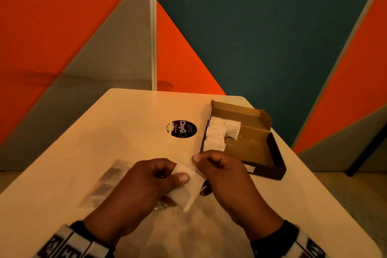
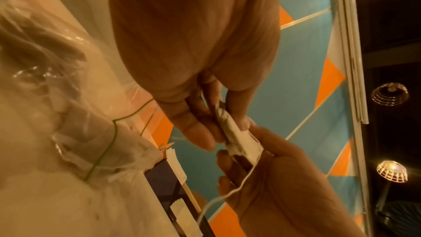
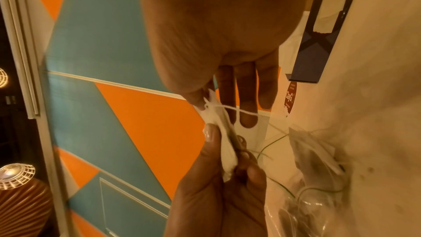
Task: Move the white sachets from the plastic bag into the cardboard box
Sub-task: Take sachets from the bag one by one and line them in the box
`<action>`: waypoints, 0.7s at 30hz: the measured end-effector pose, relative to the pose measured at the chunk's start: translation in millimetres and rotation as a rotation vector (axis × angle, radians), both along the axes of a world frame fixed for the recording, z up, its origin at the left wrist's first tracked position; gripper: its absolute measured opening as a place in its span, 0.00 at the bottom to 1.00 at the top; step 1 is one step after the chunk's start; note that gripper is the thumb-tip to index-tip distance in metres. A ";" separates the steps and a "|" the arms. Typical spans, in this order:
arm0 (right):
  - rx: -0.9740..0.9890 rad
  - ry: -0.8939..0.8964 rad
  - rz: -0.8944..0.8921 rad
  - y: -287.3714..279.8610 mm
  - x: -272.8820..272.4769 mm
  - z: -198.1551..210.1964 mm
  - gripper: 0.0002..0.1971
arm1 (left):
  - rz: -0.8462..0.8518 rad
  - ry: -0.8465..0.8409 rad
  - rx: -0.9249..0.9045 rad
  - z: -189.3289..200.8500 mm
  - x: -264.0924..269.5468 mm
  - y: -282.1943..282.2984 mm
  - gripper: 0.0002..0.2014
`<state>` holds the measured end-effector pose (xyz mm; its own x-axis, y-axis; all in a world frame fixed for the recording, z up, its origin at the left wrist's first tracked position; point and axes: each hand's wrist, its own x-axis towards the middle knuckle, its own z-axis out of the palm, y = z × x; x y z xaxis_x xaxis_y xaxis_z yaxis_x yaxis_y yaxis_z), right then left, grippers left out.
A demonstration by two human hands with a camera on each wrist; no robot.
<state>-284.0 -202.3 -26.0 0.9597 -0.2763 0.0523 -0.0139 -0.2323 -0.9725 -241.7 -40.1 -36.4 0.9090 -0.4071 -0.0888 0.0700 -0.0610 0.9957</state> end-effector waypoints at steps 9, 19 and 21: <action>0.184 0.066 -0.104 -18.3 5.2 5.5 0.11 | -0.002 -0.033 0.080 -5.3 13.5 19.0 0.06; 0.262 0.099 -0.184 -29.8 11.2 6.9 0.20 | -0.084 -0.030 0.037 -14.7 9.1 28.4 0.07; 0.263 0.137 -0.291 -35.9 17.7 2.4 0.16 | -0.069 -0.030 0.033 -16.2 9.2 30.8 0.09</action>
<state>-266.3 -238.2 -23.6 0.8325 -0.5244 -0.1786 -0.1755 0.0562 -0.9829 -232.5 -9.3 -52.6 0.8813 -0.4664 -0.0759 0.0343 -0.0970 0.9947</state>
